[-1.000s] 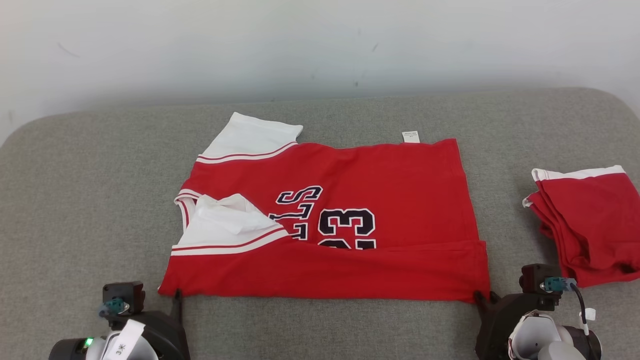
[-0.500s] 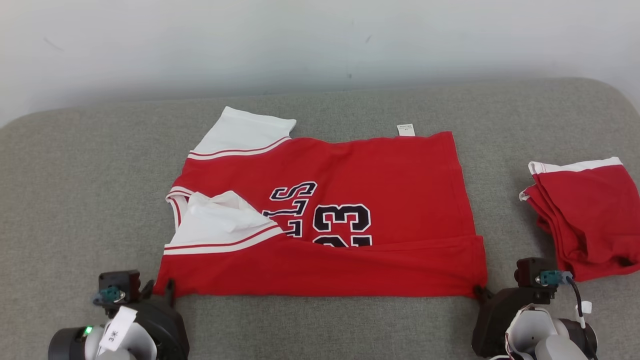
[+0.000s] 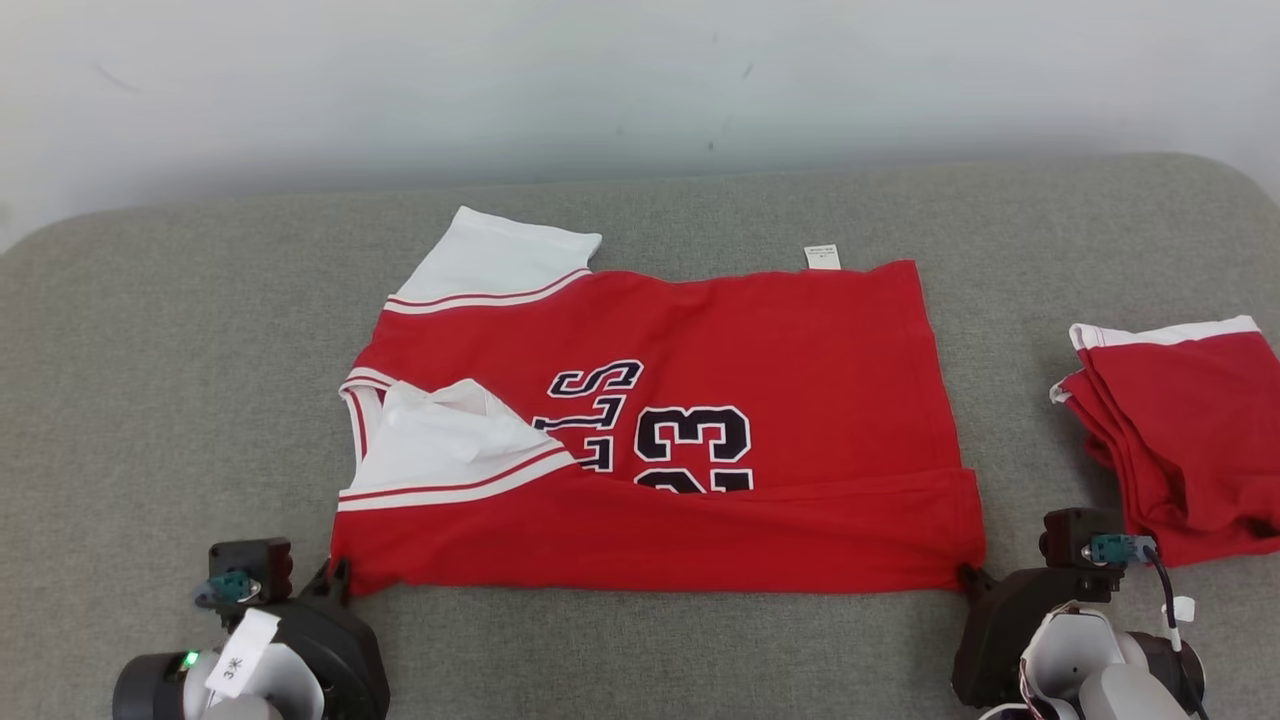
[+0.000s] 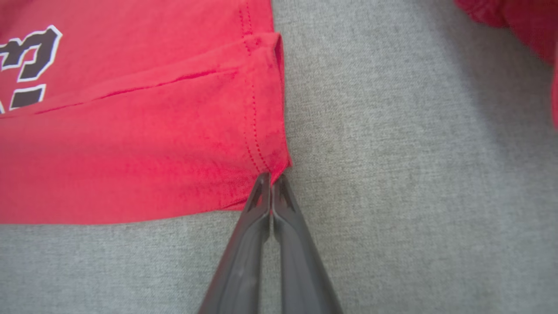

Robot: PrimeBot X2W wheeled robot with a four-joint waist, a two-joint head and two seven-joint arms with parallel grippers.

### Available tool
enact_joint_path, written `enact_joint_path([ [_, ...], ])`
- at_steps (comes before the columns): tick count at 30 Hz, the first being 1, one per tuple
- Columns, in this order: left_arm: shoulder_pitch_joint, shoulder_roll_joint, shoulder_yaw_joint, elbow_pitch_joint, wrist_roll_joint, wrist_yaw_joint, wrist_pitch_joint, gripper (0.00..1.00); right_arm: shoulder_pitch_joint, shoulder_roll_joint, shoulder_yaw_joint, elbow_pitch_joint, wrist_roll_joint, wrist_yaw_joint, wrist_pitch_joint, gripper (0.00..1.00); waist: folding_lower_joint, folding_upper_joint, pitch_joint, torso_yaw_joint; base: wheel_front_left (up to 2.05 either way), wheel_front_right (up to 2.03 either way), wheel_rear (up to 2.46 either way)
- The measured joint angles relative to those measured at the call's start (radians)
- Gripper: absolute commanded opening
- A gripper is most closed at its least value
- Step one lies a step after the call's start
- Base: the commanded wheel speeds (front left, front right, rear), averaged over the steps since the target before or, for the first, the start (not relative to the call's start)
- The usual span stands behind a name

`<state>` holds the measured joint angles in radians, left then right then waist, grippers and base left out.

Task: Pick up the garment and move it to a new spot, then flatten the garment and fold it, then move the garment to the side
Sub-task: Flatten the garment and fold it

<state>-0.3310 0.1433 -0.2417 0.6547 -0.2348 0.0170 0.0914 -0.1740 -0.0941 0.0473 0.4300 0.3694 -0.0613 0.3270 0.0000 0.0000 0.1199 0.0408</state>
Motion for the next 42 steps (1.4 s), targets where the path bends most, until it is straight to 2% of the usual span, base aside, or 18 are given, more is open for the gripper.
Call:
enact_joint_path([
  [5, 0.03, -0.001, 0.005, -0.013, -0.031, -0.01, -0.006, 0.0, 0.008, -0.003, -0.007, -0.003, 0.008, 0.002, 0.007, 0.0, 0.0, 0.0, -0.016, 0.005, 0.0, 0.0, 0.0],
  [11, 0.082, 0.001, 0.008, -0.063, -0.054, -0.046, -0.023, 0.0, 0.091, -0.002, -0.039, -0.054, 0.068, 0.018, 0.012, 0.0, 0.0, 0.0, -0.043, 0.013, 0.0, 0.0, 0.0],
  [17, 0.172, 0.017, 0.024, -0.115, -0.097, -0.079, -0.023, 0.0, 0.203, -0.001, -0.067, -0.154, 0.118, 0.037, 0.026, 0.0, 0.0, 0.0, -0.083, 0.018, 0.0, 0.0, 0.0],
  [27, 0.368, 0.043, 0.04, -0.262, -0.162, -0.098, 0.012, 0.0, 0.36, -0.022, -0.108, -0.371, 0.168, 0.053, 0.085, 0.0, -0.0001, 0.0, -0.147, 0.013, 0.0, 0.0, 0.0],
  [33, 0.44, 0.05, 0.037, -0.359, -0.178, -0.105, 0.053, 0.0, 0.469, -0.04, -0.139, -0.478, 0.189, 0.039, 0.139, 0.0, -0.0001, 0.0, -0.158, 0.009, 0.0, 0.0, 0.0],
  [42, 0.514, 0.063, 0.038, -0.463, -0.206, -0.095, 0.133, 0.0, 0.544, -0.037, -0.153, -0.566, 0.202, -0.007, 0.221, 0.0, -0.0001, -0.0001, -0.153, 0.01, 0.0, 0.0, 0.0],
])
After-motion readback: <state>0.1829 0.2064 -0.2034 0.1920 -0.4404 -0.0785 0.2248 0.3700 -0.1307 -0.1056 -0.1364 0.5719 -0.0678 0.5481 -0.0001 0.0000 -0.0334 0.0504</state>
